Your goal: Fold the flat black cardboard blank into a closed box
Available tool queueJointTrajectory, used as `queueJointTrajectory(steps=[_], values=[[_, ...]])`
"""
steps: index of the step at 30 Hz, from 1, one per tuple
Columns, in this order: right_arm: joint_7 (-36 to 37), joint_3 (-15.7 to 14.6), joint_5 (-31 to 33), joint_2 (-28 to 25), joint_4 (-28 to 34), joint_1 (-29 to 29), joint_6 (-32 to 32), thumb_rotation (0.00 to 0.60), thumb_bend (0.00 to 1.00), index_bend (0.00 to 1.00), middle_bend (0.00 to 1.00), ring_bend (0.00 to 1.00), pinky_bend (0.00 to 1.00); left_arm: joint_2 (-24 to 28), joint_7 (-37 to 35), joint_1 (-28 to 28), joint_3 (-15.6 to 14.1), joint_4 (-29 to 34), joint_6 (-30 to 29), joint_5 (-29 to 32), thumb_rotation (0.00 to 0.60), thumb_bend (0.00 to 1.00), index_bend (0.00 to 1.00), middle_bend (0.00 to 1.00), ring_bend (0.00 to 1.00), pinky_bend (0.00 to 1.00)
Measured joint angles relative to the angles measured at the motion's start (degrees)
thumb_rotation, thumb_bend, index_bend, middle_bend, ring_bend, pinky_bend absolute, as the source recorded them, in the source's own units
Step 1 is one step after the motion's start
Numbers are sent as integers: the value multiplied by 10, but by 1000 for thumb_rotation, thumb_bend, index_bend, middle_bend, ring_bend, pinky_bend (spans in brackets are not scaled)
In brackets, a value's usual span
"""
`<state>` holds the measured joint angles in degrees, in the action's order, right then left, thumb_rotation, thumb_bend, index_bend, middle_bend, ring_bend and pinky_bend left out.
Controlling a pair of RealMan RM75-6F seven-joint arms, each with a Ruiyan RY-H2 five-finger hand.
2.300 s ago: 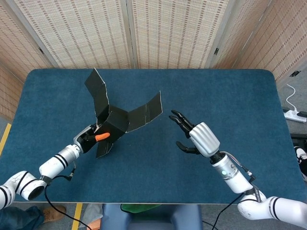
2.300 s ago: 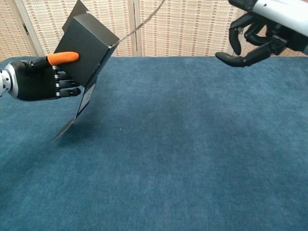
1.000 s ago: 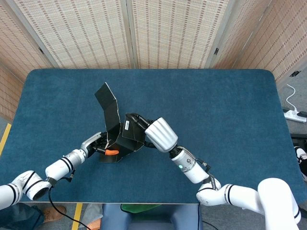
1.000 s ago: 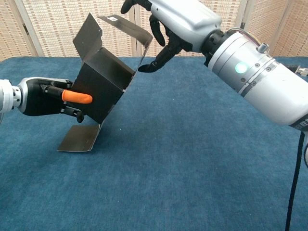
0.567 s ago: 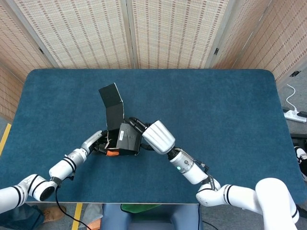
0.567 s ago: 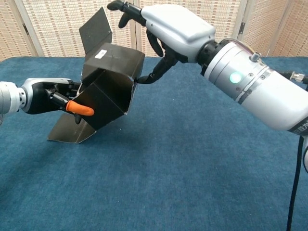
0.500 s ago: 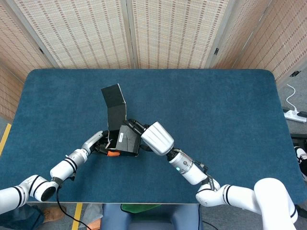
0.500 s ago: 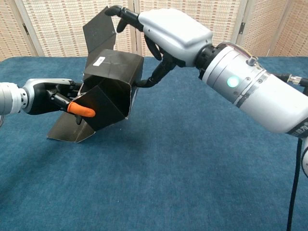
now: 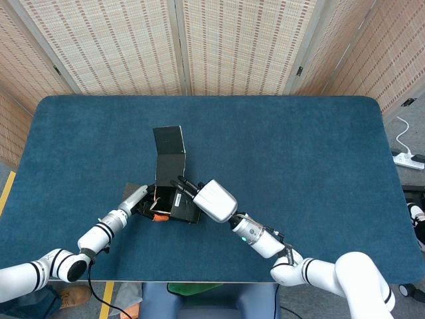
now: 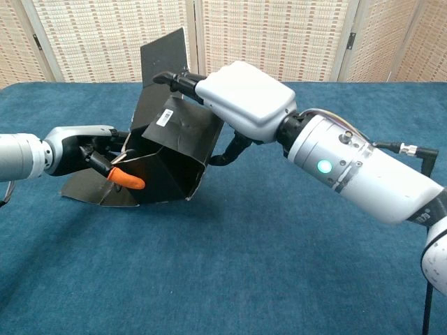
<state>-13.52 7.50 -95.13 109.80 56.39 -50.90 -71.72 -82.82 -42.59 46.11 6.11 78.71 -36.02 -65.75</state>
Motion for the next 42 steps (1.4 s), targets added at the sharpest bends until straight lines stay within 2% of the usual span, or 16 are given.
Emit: queueJointTrajectory(steps=[8,14,19,23,28,35,42], values=[[23,-4,-16,41,-62,-4,-26,600,14,0,145,696,1000,-34,97,-5,5,-12,-11,38,600,192,340,305,588,571],[33,-5,-22,65,-101,-12,-31,600,16,0,135,696,1000,-53,139,-7,16,-18,-11,64,600,192,340,304,588,571],[39,-10,-27,78,-129,-19,-29,600,53,3,201,701,1000,-61,161,-9,22,-25,-7,74,600,192,340,304,588,570],[45,-16,-30,87,-153,-22,-26,600,106,93,280,709,1000,-69,181,-12,24,-34,-10,79,600,190,340,303,588,571],[58,-26,-32,96,-177,-21,-24,600,174,186,329,715,1000,-78,204,-17,26,-41,-19,78,600,190,338,302,588,570],[70,-31,-32,107,-200,-22,-22,600,189,281,372,720,1000,-89,226,-22,33,-45,-23,76,600,191,338,301,588,570],[76,-32,-29,111,-207,-24,-22,600,189,318,379,723,1000,-95,241,-27,39,-46,-28,72,600,191,332,293,588,568]])
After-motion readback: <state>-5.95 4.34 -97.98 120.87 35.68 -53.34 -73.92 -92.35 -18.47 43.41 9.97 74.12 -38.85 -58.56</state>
